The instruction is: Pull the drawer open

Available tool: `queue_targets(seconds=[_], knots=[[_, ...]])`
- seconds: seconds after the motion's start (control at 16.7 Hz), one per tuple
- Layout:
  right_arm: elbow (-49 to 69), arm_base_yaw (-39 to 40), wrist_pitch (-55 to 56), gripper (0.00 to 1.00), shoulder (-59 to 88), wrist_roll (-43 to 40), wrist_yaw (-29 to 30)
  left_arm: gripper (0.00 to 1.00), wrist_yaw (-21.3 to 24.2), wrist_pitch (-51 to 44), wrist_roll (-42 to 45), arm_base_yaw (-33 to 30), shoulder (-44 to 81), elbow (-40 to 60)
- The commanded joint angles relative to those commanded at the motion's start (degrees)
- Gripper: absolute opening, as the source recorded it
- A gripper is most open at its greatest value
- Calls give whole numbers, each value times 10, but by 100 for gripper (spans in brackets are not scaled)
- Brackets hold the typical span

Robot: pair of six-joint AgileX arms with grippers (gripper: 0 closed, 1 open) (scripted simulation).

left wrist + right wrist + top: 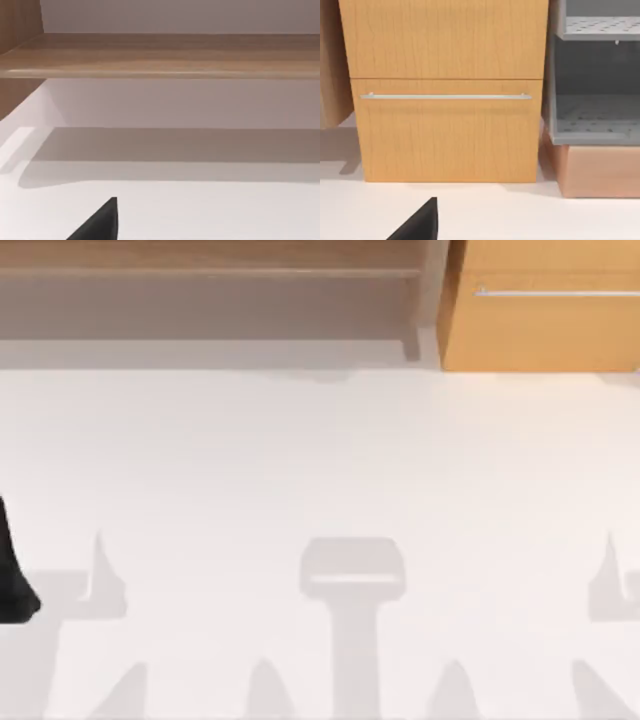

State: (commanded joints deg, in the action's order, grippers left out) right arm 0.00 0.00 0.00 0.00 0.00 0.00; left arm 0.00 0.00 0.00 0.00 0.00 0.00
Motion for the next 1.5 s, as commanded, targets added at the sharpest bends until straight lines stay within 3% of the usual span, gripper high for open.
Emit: queue_targets(seconds=[0.36, 1.14, 1.5], knots=[[23, -28, 46, 100, 61, -6, -22, 100, 0, 0, 0, 0, 0, 0], [202, -213, 395, 100, 595, 4, -200, 100, 0, 0, 0, 0, 0, 0], [245, -254, 478, 100, 719, 8, -246, 100, 0, 0, 0, 0, 0, 0]])
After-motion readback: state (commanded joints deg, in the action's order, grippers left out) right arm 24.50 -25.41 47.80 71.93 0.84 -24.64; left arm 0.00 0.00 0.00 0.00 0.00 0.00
